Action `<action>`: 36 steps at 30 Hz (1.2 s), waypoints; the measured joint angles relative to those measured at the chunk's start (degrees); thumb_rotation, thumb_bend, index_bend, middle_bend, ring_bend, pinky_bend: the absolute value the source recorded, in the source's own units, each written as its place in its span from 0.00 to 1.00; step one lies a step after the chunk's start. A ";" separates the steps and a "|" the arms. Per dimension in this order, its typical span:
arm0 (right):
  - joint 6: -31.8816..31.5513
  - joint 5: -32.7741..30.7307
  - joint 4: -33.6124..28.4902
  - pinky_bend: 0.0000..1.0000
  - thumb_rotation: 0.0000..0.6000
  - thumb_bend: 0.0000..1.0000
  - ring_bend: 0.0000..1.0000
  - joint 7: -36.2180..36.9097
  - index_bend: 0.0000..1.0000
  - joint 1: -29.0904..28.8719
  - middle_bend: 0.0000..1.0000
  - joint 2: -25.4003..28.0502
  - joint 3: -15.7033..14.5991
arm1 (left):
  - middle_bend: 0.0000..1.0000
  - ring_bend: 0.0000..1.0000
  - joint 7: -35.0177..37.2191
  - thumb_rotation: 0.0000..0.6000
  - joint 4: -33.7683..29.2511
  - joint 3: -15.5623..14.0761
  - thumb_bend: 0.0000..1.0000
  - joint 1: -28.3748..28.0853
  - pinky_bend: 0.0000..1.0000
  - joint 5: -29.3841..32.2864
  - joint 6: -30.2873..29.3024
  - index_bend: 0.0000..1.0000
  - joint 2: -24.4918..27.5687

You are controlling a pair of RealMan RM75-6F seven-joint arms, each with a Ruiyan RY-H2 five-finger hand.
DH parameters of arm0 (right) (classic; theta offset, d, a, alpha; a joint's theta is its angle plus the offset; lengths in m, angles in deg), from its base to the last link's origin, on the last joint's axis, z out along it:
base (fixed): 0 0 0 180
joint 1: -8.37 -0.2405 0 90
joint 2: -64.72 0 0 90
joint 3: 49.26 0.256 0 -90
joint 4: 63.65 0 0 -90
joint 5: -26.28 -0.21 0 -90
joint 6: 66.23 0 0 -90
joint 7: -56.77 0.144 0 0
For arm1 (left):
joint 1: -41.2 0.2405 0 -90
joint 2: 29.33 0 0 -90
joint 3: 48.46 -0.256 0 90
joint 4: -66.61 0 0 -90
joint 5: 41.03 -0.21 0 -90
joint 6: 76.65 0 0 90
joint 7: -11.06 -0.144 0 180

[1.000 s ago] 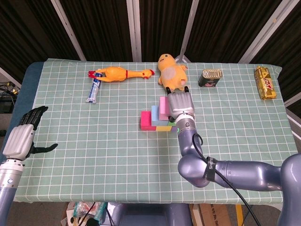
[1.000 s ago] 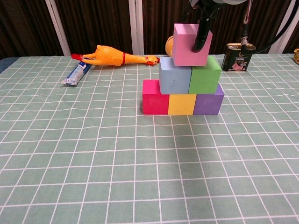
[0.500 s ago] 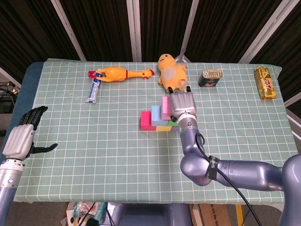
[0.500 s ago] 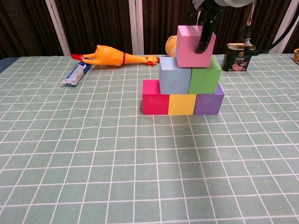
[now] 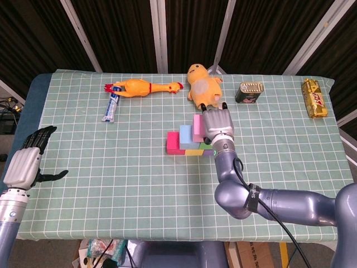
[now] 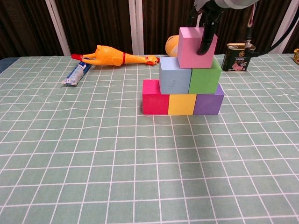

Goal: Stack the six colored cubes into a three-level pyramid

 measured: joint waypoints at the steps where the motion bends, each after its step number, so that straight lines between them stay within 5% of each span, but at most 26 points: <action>1: -0.04 0.00 -0.03 0.07 1.00 0.31 0.38 0.01 0.00 0.01 0.47 0.07 0.11 | 0.03 0.00 -0.01 1.00 0.00 0.01 0.11 0.00 0.05 -0.02 -0.01 0.00 -0.01; 36: -0.64 -0.17 -1.64 0.07 1.00 0.31 0.38 -0.18 0.00 1.07 0.47 0.64 0.32 | 0.03 0.00 0.22 1.00 -0.05 0.01 0.11 0.23 0.05 -0.40 -0.09 0.00 -0.05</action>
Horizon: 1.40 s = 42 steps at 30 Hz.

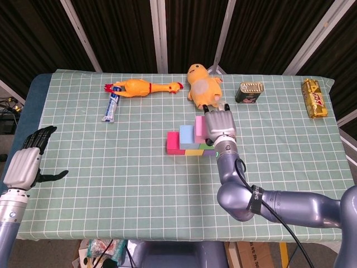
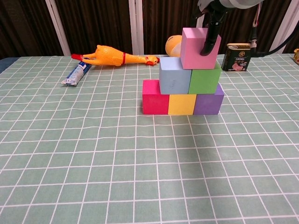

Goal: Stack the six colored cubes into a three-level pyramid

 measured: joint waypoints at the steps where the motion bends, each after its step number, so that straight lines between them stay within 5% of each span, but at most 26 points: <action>1: 0.04 0.07 0.05 0.07 1.00 0.31 0.38 0.07 0.00 0.04 0.47 -0.07 -0.01 | 0.03 0.00 -0.01 1.00 -0.01 0.00 0.11 0.00 0.05 0.02 -0.01 0.00 -0.01; 12: 0.32 0.46 0.20 0.06 1.00 0.31 0.32 0.43 0.00 0.36 0.47 -0.50 -0.10 | 0.02 0.00 -0.09 1.00 0.06 -0.01 0.11 0.05 0.05 0.28 0.03 0.00 -0.05; 25: 0.79 0.17 -1.14 0.04 1.00 0.31 0.02 -0.06 0.00 0.38 0.09 0.70 0.10 | 0.02 0.00 -0.03 1.00 -0.09 0.00 0.11 0.14 0.05 0.18 -0.04 0.00 0.04; 30: 0.90 0.15 -1.84 0.02 1.00 0.31 0.00 0.15 0.00 0.41 0.00 1.27 0.34 | 0.02 0.00 0.09 1.00 -0.21 0.04 0.11 0.24 0.05 0.01 -0.21 0.00 0.12; 42: 0.02 2.07 -7.17 0.01 1.00 0.31 0.00 1.78 0.00 1.49 0.00 4.21 0.58 | 0.01 0.00 0.35 1.00 -0.53 -0.05 0.10 0.47 0.05 -0.76 -0.45 0.00 0.43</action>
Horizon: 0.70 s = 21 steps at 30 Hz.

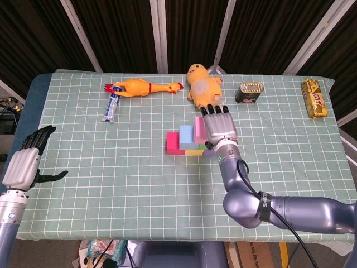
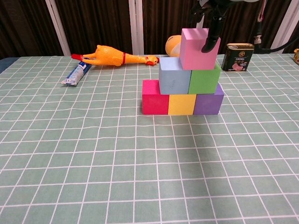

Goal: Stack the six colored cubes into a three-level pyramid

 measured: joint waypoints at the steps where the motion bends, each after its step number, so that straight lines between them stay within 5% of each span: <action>1: -0.09 0.15 -1.10 0.01 1.00 0.31 0.00 0.16 0.00 0.24 0.00 0.65 0.00 | 0.01 0.00 0.00 1.00 -0.05 -0.02 0.10 0.03 0.05 -0.13 -0.05 0.00 0.03; 12: -2.57 8.15 -10.69 0.00 1.00 0.31 0.00 6.43 0.00 6.88 0.00 9.85 -0.92 | 0.01 0.00 0.35 1.00 -0.04 -0.24 0.11 0.80 0.05 -2.58 -1.87 0.00 -0.37; 21: -6.40 29.70 -15.02 0.00 1.00 0.31 0.00 20.91 0.00 22.48 0.00 14.20 -7.33 | 0.00 0.00 -0.13 1.00 2.87 -1.63 0.10 2.24 0.05 -6.18 -4.69 0.00 -3.42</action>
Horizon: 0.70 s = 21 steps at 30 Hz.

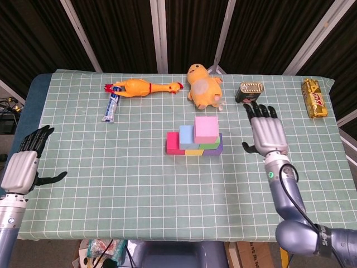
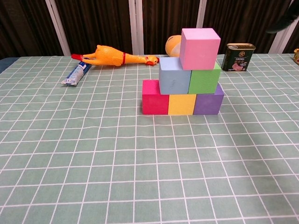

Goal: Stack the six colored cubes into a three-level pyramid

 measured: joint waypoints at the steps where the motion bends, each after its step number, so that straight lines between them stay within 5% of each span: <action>1: -0.36 2.72 -0.15 0.00 1.00 0.31 0.00 1.55 0.00 1.88 0.00 0.23 -1.14 | 0.00 0.00 -0.13 1.00 0.64 -0.36 0.11 0.27 0.05 -0.63 -0.43 0.00 -0.56; 11: -6.52 34.72 3.67 0.00 1.00 0.31 0.00 18.11 0.00 21.56 0.00 -0.27 -14.19 | 0.00 0.00 4.02 1.00 10.33 -4.56 0.11 6.64 0.04 -6.96 -8.15 0.00 -4.60; 21: -13.76 56.07 16.69 0.00 1.00 0.31 0.00 29.55 0.00 37.02 0.00 -4.86 -25.57 | 0.00 0.00 12.43 1.00 16.93 -8.34 0.11 12.44 0.03 -11.44 -12.90 0.00 -3.56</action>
